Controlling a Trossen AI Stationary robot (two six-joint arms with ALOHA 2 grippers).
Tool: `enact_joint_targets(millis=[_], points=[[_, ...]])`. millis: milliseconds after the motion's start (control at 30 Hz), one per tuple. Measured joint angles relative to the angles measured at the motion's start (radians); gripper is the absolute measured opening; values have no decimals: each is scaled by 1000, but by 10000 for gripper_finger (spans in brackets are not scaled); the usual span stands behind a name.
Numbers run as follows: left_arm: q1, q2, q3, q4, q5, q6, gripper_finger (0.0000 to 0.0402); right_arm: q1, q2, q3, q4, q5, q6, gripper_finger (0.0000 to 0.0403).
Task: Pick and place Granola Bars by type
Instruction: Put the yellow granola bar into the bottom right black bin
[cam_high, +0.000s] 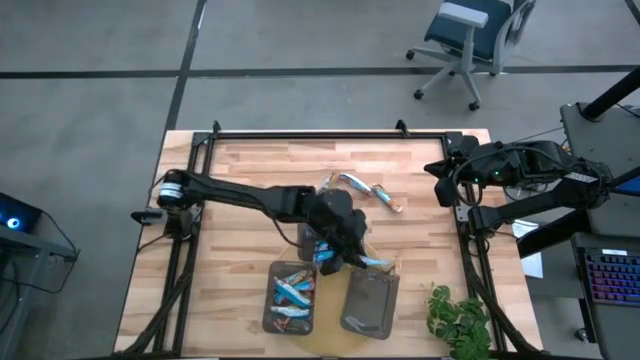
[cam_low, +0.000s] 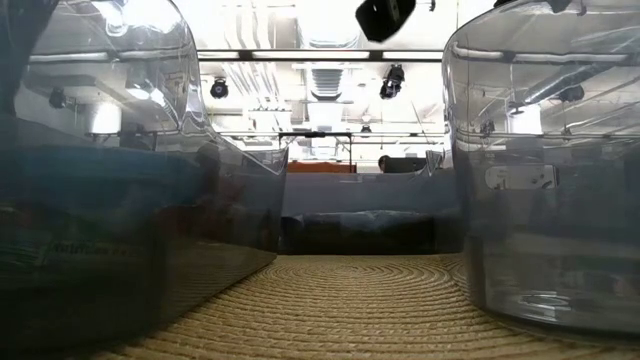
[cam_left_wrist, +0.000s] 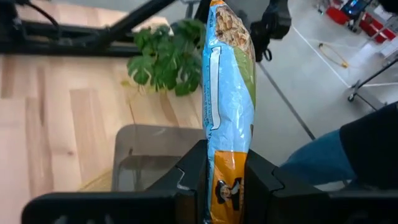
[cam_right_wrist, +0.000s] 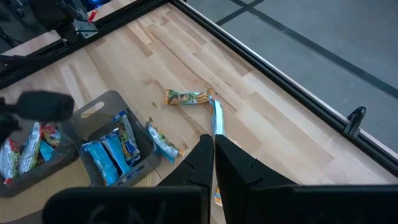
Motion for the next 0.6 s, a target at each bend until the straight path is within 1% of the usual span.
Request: enact_joint_targets(millis=[600], points=[[-30,135,-1,50,1,15,48,0,0,-5,-2,6,1,8]])
